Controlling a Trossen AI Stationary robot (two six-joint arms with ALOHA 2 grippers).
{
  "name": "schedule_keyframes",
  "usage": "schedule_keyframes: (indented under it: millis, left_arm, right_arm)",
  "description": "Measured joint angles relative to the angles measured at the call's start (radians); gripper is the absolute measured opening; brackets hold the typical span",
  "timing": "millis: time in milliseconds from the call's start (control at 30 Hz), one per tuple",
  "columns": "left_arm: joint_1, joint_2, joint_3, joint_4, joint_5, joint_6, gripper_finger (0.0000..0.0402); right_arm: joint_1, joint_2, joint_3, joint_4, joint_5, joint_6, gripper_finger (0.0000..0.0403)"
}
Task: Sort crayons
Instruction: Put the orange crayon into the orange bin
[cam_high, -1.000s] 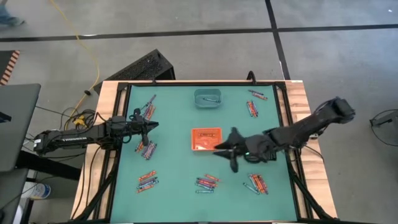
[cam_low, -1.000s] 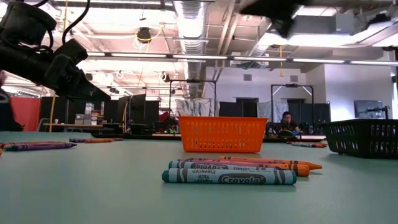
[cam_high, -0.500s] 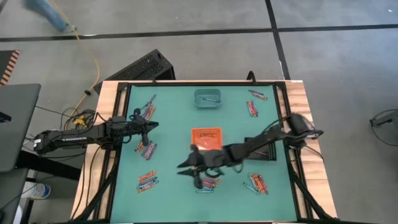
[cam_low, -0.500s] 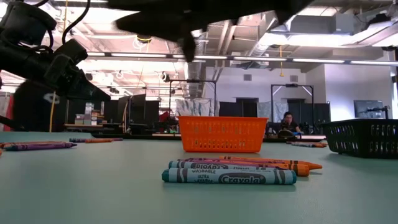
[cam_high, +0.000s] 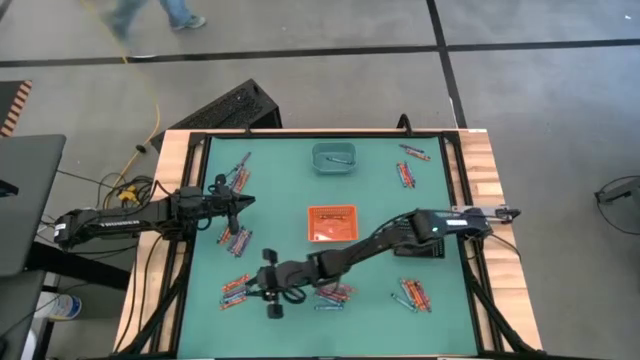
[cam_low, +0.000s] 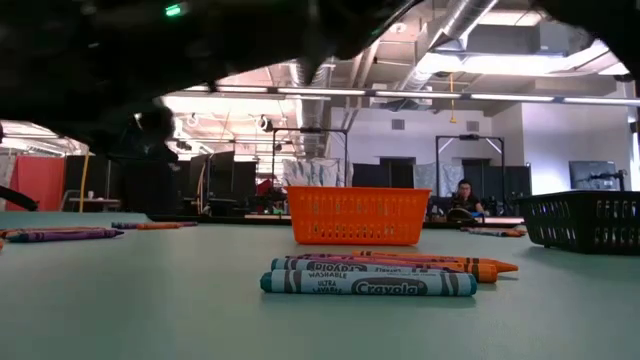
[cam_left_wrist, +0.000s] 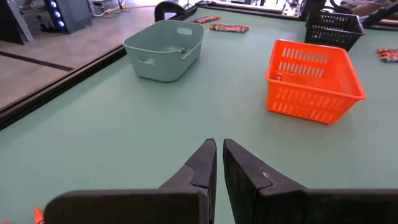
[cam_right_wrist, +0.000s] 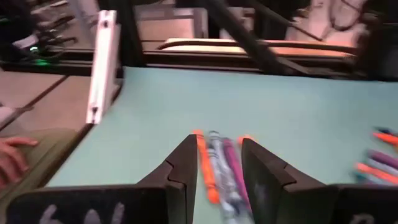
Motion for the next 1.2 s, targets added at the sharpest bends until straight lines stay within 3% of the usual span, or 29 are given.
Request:
schedule_keyframes:
  millis: [167,367,800,1033,1200]
  left_arm:
    - [0.0,0.0,0.0,0.0,0.0,0.0,0.0017]
    - [0.0,0.0,0.0,0.0,0.0,0.0,0.0017]
    - [0.0,0.0,0.0,0.0,0.0,0.0,0.0017]
    - [0.0,0.0,0.0,0.0,0.0,0.0,0.0017]
    - [0.0,0.0,0.0,0.001,0.0,0.0,0.0017]
  right_arm:
    - [0.012,0.11,0.176,-0.08,-0.032,-0.021,0.0118]
    - [-0.004,0.194,0.281,-0.176,-0.015,-0.061,0.0118]
    - [-0.013,0.205,0.276,-0.216,-0.014,-0.158,0.0118]
    - [-0.003,0.241,0.279,-0.113,-0.041,-0.197,0.0118]
    - [-0.012,0.272,0.276,-0.04,-0.116,-0.219,0.0118]
